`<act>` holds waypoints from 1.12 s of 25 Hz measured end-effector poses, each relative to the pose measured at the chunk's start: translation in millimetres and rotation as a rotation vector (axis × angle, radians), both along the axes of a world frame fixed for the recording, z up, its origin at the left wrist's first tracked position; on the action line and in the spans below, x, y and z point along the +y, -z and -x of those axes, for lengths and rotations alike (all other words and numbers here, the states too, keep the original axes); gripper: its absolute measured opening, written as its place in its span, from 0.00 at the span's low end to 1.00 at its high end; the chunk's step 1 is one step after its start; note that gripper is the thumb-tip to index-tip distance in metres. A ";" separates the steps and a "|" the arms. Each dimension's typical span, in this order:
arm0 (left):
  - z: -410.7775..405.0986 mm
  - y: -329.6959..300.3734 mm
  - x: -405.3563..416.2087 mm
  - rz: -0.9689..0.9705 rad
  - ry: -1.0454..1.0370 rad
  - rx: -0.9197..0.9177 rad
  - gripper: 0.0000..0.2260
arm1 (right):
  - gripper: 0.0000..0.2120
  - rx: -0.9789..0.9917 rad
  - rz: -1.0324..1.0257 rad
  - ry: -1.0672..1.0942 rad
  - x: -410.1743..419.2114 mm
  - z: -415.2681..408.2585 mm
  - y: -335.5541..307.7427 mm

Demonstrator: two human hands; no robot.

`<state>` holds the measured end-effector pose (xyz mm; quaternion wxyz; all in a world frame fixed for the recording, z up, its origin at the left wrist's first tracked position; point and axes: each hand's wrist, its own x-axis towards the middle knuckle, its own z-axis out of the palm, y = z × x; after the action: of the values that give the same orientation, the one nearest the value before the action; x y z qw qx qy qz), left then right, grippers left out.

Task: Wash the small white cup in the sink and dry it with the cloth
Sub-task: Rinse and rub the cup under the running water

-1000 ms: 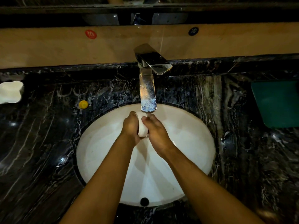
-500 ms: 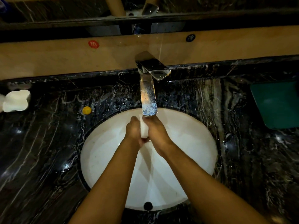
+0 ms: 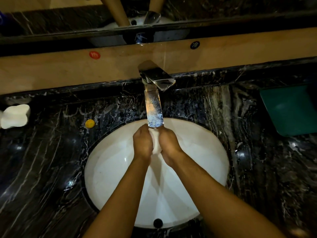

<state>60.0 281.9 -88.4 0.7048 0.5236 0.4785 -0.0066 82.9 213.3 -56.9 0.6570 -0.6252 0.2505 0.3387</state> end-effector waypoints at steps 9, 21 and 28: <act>7.4 0.5 13.3 -0.023 0.080 0.141 0.17 | 0.10 -0.136 0.027 -0.027 -9.8 8.0 10.9; 7.6 -0.5 17.0 0.080 -0.038 0.115 0.14 | 0.11 -0.068 -0.345 -0.007 -17.1 20.0 3.0; 14.5 -3.6 0.1 -0.010 0.188 -0.038 0.07 | 0.09 -0.316 0.201 -0.130 -8.5 22.6 7.5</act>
<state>45.5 282.0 -84.8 0.7073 0.5699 0.4139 -0.0603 60.4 204.8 -64.4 0.5992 -0.7479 0.1360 0.2511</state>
